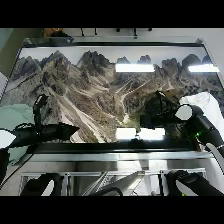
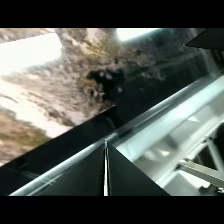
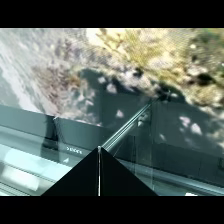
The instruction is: Fold the shirts.
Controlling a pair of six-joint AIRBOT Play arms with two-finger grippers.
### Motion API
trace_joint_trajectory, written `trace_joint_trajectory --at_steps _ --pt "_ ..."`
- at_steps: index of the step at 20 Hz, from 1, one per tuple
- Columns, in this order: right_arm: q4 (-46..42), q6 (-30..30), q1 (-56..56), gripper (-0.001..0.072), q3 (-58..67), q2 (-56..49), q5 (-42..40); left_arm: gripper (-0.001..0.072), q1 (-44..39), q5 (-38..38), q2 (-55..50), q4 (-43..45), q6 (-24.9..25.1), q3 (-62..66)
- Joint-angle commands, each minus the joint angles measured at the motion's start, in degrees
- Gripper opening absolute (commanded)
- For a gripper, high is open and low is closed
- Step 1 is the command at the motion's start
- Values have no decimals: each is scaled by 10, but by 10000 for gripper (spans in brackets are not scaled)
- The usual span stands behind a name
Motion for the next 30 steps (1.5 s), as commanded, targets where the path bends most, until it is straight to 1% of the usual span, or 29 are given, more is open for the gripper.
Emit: trace_joint_trajectory --at_steps 1,2,3,4,5,7,8,9,11,15,18,20,22,23,25,28,30 --pt "0 0 0 25 0 0 0 13 0 5 -32 156 -63 66" --pt "0 0 0 25 0 0 0 16 0 5 -51 227 -95 101" --pt "0 0 0 25 0 0 0 54 0 5 -76 300 -115 138" --pt "0 0 0 25 0 0 0 450 0 7 -101 360 -117 169" --pt "0 0 0 25 0 0 0 693 0 14 -129 426 -142 194" --pt "0 0 0 25 0 0 0 693 3 15 -199 567 -162 237" --pt "0 0 0 25 0 0 0 693 11 15 -228 621 -174 246" --pt "0 0 0 25 0 0 0 694 26 15 -254 657 -185 251" --pt "0 0 0 25 0 0 0 694 85 18 -308 675 -198 255" --pt "0 0 0 25 0 0 0 694 193 40 -412 671 -198 255" --pt "0 0 0 25 0 0 -21 694 229 91 -481 659 -198 255" --pt "0 0 0 25 0 0 -21 693 239 126 -520 659 -198 255" --pt "0 0 0 24 0 0 -21 689 240 145 -548 660 -198 255" --pt "0 0 0 25 0 0 -21 540 240 157 -557 660 -198 256" --pt "0 0 0 25 0 0 -22 16 235 156 -567 660 -196 274" --pt "0 0 0 25 0 0 -21 9 209 115 -561 659 -195 357" --pt "0 0 0 25 0 0 -21 8 170 81 -535 659 -195 435"
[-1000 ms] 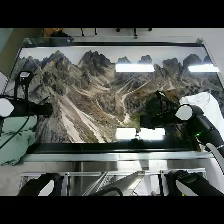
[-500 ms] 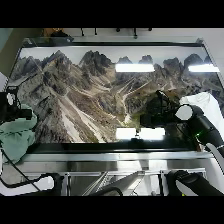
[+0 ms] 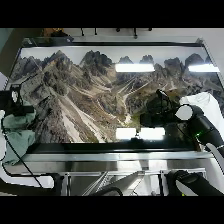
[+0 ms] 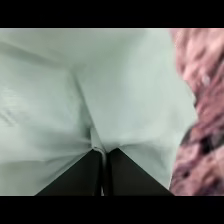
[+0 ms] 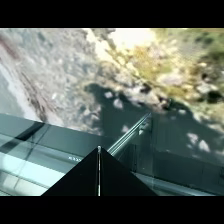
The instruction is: Fold the shirts.
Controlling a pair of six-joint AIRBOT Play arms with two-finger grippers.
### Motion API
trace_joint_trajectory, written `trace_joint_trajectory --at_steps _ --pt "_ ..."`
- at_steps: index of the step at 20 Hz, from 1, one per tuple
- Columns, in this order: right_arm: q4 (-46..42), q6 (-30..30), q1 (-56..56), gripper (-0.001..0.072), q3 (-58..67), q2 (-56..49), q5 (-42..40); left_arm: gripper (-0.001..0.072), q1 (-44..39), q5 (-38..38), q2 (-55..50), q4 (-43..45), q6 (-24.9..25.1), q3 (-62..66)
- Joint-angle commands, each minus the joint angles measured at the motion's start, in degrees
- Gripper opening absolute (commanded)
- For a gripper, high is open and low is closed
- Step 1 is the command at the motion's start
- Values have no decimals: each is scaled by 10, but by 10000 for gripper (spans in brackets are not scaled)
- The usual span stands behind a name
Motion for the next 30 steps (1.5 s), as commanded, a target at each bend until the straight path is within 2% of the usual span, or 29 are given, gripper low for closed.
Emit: trace_joint_trajectory --at_steps 1,3,6,8,13,15,16,17,18,19,20,23,25,27,29,30 --pt "0 0 0 25 0 0 0 8 -59 -47 35 -3 2 117" --pt "0 0 0 25 0 0 -1 8 -116 -65 77 -64 14 191" --pt "0 0 0 25 0 0 -1 8 -204 -95 128 -254 43 267" --pt "0 0 0 25 0 0 -1 8 -263 -101 143 -326 43 279" --pt "0 0 -1 26 0 0 4 9 -397 -98 109 -330 27 237" --pt "-8 0 -1 26 0 -1 3 16 -440 -75 73 -330 27 210" --pt "-19 0 -1 27 1 -1 4 84 -457 -65 55 -329 27 202" --pt "-27 0 -3 33 2 -1 4 569 -469 -63 36 -329 27 201" --pt "-28 0 -13 57 7 -1 6 692 -474 -69 20 -327 23 209" --pt "-28 -2 -30 207 18 -1 12 692 -472 -91 6 -322 23 229" --pt "-28 -14 -51 316 33 -1 19 691 -464 -121 -2 -314 23 252" --pt "-28 -67 -146 315 89 -5 51 692 -414 -210 0 -307 22 289" --pt "-28 -106 -210 317 92 -16 57 692 -374 -255 15 -333 22 236" --pt "-28 -130 -259 317 92 -40 59 691 -340 -235 42 -380 24 129" --pt "-28 -131 -291 306 92 -77 59 691 -313 -167 68 -429 28 3" --pt "-25 -147 -296 251 92 -96 59 691 -303 -133 78 -456 38 -54"
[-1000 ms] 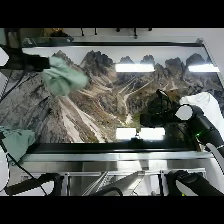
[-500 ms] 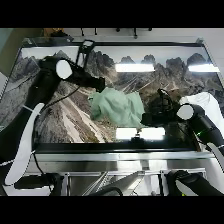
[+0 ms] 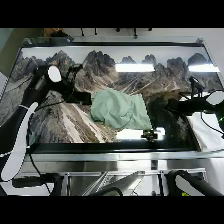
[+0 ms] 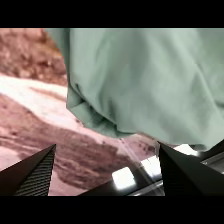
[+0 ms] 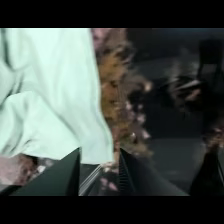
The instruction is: Fold the shirts.
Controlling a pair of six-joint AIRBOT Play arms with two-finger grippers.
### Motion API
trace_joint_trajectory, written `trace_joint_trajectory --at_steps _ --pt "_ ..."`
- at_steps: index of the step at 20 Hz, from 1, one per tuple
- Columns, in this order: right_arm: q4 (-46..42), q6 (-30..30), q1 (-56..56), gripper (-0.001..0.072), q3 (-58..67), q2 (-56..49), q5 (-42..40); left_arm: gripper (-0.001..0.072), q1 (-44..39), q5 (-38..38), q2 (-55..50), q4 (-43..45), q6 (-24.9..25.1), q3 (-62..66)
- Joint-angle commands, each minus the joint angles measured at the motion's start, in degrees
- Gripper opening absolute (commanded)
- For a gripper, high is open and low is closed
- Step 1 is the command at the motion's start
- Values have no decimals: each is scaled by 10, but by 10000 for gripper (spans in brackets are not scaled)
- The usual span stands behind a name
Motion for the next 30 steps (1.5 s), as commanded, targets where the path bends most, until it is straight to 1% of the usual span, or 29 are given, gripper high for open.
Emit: trace_joint_trajectory --at_steps 1,3,4,5,6,7,8,10,11,12,13,14,15,17,18,19,20,21,22,23,25,28,30 --pt "14 -62 -45 230 4 -61 7 691 46 94 34 -110 30 -188" --pt "61 -108 -45 234 4 -104 4 690 52 157 32 -183 59 -257" --pt "89 -127 -45 251 4 -123 0 690 51 181 26 -205 64 -278" --pt "117 -142 -45 291 4 -144 -4 689 46 204 17 -225 65 -294" --pt "145 -160 -44 304 4 -163 -11 670 39 226 7 -248 76 -303" --pt "173 -178 -43 304 4 -182 -18 539 32 244 -2 -264 85 -306" --pt "193 -192 -41 304 4 -197 -22 465 25 258 -11 -274 90 -305" --pt "206 -209 -25 308 4 -226 -40 442 19 269 -24 -272 90 -293" --pt "206 -214 -13 332 4 -239 -57 196 19 268 -29 -272 92 -284" --pt "207 -214 -2 481 4 -253 -78 8 24 268 -32 -271 104 -275" --pt "209 -214 8 522 5 -265 -95 13 28 267 -31 -271 109 -266" --pt "216 -214 19 521 5 -277 -110 13 34 264 -31 -271 109 -258" --pt "233 -226 27 520 5 -288 -117 13 41 255 -31 -271 109 -253" --pt "276 -261 44 475 5 -304 -118 13 60 238 -31 -271 110 -252" --pt "296 -273 54 474 5 -311 -118 12 68 232 -31 -271 113 -255" --pt "309 -274 64 410 5 -313 -117 13 75 229 -28 -271 115 -259" --pt "318 -281 75 280 5 -313 -116 12 80 229 -23 -271 116 -265" --pt "341 -304 84 176 8 -313 -106 12 85 229 -17 -271 123 -270" --pt "375 -331 89 48 14 -313 -83 12 92 228 -10 -271 130 -271" --pt "409 -351 90 25 25 -309 -57 11 100 228 0 -271 135 -271" --pt "439 -351 84 25 64 -287 -16 11 115 222 36 -271 135 -266" --pt "444 -332 51 23 169 -208 35 10 157 161 125 -271 139 -202" --pt "444 -310 12 23 255 -144 51 10 190 141 201 -272 138 -128"
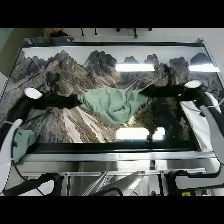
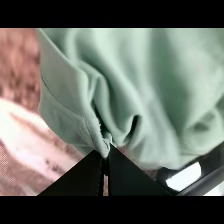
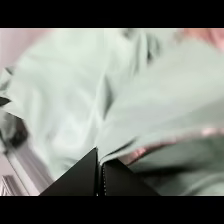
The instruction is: Fold the shirts.
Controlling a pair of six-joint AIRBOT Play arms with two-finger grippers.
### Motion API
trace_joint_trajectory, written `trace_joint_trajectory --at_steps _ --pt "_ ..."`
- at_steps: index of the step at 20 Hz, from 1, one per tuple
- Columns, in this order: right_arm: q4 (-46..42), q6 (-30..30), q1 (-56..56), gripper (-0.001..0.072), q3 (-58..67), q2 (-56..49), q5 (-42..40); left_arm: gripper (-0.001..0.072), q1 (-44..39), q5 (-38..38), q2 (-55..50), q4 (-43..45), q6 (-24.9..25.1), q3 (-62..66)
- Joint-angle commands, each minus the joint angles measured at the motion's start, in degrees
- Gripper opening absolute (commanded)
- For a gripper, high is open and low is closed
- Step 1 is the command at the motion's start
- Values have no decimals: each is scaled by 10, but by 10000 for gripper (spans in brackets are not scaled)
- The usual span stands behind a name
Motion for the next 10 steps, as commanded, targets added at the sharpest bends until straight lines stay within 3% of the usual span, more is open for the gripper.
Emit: trace_joint_trajectory --at_steps 1,6,10 --pt "21 23 -60 23 141 103 48 10 55 -43 122 -1 3 115" --pt "21 31 -153 23 280 253 48 10 128 -6 306 -1 14 294" --pt "-19 31 -195 24 300 349 -22 10 212 0 389 51 43 359"
